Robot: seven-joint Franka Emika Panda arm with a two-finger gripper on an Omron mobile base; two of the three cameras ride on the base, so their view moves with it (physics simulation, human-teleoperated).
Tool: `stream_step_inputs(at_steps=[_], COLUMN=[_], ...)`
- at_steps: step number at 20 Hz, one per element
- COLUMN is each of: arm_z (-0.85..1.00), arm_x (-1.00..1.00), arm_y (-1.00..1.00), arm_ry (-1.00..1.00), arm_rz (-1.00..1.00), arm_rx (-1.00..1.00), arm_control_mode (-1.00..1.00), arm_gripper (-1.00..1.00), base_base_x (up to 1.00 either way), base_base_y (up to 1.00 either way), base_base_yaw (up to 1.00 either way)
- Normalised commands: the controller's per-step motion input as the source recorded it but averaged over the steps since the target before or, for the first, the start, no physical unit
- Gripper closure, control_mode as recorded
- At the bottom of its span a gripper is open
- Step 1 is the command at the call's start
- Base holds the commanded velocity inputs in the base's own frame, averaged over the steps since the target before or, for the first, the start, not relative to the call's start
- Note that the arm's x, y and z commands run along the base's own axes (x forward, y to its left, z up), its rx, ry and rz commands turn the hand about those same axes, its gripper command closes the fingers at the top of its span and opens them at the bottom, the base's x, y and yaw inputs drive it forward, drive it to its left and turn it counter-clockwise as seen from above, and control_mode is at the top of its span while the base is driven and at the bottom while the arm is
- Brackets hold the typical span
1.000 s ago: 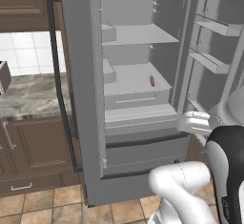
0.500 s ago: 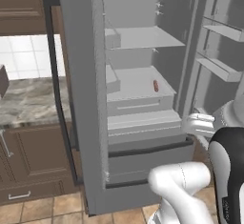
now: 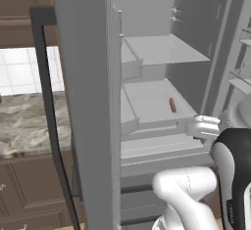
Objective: Move the hot dog bun to the plate on the dining table and place the condiment next to that plate. Then navigate to the fridge and take the sausage and place it on the plate as well.
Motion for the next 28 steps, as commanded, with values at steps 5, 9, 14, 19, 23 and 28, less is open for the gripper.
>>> stream_step_inputs(at_steps=[5,9,14,19,23,28], arm_z=[0.00,0.00,-0.16,-0.54,-0.45,-0.37], arm_x=[0.00,0.28,0.62,0.60,0.62,0.66], arm_y=[0.00,-0.18,-0.40,-0.27,-0.19,-0.33], arm_ry=[0.00,-0.02,-0.10,-0.09,-0.04,0.00], arm_rz=[0.00,0.00,0.00,0.00,0.00,0.00], arm_rx=[0.00,0.00,0.00,-0.03,-0.06,-0.05], arm_control_mode=[1.00,-1.00,-1.00,-1.00,-1.00,-1.00], arm_gripper=[-1.00,-1.00,-1.00,-1.00,-1.00,-1.00], base_base_x=[0.73,0.33,0.00,0.00,0.00,0.00], base_base_y=[-0.19,-0.09,0.00,0.00,0.00,0.00], base_base_yaw=[-0.02,-0.01,0.00,0.00,0.00,0.00])
